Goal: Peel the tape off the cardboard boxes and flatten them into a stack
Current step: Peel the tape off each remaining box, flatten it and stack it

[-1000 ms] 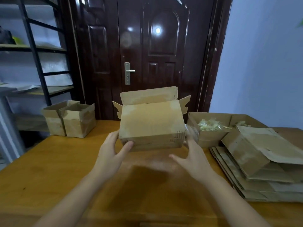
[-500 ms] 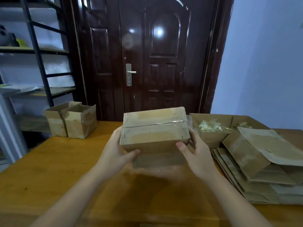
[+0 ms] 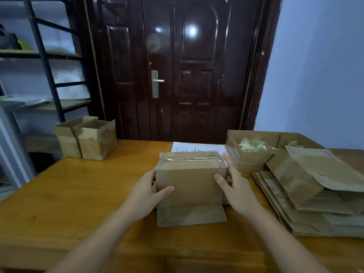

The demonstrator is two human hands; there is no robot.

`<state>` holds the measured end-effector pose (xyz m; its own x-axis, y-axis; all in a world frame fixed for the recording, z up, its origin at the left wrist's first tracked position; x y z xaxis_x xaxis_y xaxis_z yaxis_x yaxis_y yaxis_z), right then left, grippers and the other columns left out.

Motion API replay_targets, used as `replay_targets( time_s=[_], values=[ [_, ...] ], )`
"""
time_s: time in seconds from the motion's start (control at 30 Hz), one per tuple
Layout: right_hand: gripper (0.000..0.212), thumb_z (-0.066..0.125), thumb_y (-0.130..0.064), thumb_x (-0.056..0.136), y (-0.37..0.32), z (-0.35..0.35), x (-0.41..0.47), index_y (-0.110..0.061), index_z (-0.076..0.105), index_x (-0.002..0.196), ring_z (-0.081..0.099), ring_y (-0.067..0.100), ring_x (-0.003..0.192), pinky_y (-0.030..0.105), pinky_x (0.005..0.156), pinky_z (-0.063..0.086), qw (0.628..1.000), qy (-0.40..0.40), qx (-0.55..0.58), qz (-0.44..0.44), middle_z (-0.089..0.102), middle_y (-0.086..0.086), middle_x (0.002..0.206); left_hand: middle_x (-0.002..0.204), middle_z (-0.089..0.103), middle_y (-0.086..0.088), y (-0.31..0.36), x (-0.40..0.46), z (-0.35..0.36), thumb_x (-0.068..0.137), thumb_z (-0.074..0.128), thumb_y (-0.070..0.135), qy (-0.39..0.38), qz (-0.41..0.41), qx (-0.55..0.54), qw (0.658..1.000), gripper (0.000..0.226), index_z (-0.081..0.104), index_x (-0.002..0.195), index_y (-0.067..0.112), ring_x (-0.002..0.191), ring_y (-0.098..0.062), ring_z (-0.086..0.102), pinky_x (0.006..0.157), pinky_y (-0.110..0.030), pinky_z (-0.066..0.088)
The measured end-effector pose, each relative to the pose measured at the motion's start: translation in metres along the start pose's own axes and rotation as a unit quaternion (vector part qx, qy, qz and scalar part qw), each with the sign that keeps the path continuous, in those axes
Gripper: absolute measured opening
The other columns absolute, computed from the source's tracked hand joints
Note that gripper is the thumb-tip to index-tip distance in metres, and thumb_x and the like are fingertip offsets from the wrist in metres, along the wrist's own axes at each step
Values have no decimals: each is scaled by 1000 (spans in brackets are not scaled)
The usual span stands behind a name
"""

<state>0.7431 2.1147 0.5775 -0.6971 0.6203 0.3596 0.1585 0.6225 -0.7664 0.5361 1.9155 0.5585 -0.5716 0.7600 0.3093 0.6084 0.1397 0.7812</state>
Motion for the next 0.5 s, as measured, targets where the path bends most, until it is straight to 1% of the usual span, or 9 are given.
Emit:
replay_targets(
  time_s=[0.07,0.1,0.17,0.23,0.27,0.33,0.4,0.43,0.5],
  values=[
    [59,49,-59,98,4,2,2,-75,14,142,44,4,128,20,99,40,1000,-22,19,11,38,-30,138,135,50,34,-4,-2,3,71,65,83,2,-5,15,1000,90,36,149,49,119,10,49,95,-22,50],
    [57,50,-54,100,5,2,3,-75,17,141,42,2,128,17,98,39,999,-28,37,15,38,-31,139,139,48,31,-6,-3,3,73,65,83,1,-3,20,1000,94,34,153,45,120,11,48,94,-20,48],
    [58,53,-41,104,10,3,6,-68,23,146,43,0,128,13,97,40,994,-36,96,39,41,-25,144,143,44,31,-8,-7,2,75,60,88,-5,8,24,1000,97,31,156,42,124,15,44,94,-18,45],
    [58,54,-30,105,17,3,8,-56,31,151,48,-4,125,7,84,48,981,-43,172,83,49,-24,142,146,41,32,-9,-11,-2,77,53,92,-7,18,37,999,95,33,156,42,128,13,43,101,-22,45],
    [55,54,-28,105,19,4,8,-52,36,151,50,-4,123,8,77,51,972,-47,205,105,54,-26,138,146,39,35,-9,-12,-4,79,51,91,-4,23,41,999,91,35,154,42,130,12,42,103,-23,45],
    [49,53,-28,105,22,5,10,-45,43,150,55,2,122,19,72,56,958,-59,243,138,60,-24,132,145,32,45,-8,-14,-10,83,52,84,1,38,41,998,79,39,149,44,132,15,38,104,-21,43],
    [47,54,-27,104,23,5,14,-40,47,149,55,10,125,27,79,55,950,-71,266,148,62,-19,134,145,29,49,-7,-14,-15,84,56,74,0,49,34,998,62,41,141,51,133,19,35,105,-20,40],
    [46,54,-25,104,24,5,16,-38,48,148,56,13,126,31,84,55,944,-79,283,152,62,-15,135,145,31,49,-7,-15,-17,84,59,69,1,50,27,998,55,43,135,54,133,19,36,106,-21,40],
    [44,56,-20,103,25,5,22,-32,52,146,56,18,127,40,96,52,928,-92,323,162,63,-9,137,144,43,41,-8,-14,-19,82,69,60,10,47,0,999,49,49,126,51,134,11,44,109,-30,45]
  ],
)
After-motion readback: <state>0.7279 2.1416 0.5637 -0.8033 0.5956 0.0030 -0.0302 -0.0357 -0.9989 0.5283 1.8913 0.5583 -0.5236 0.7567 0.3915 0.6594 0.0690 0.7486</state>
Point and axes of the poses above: each hand's wrist, its own x-axis towards the middle knuckle, its own z-axis out of the palm, y = z × x, the point moved 4 cm from there along x, towards the middle knuckle
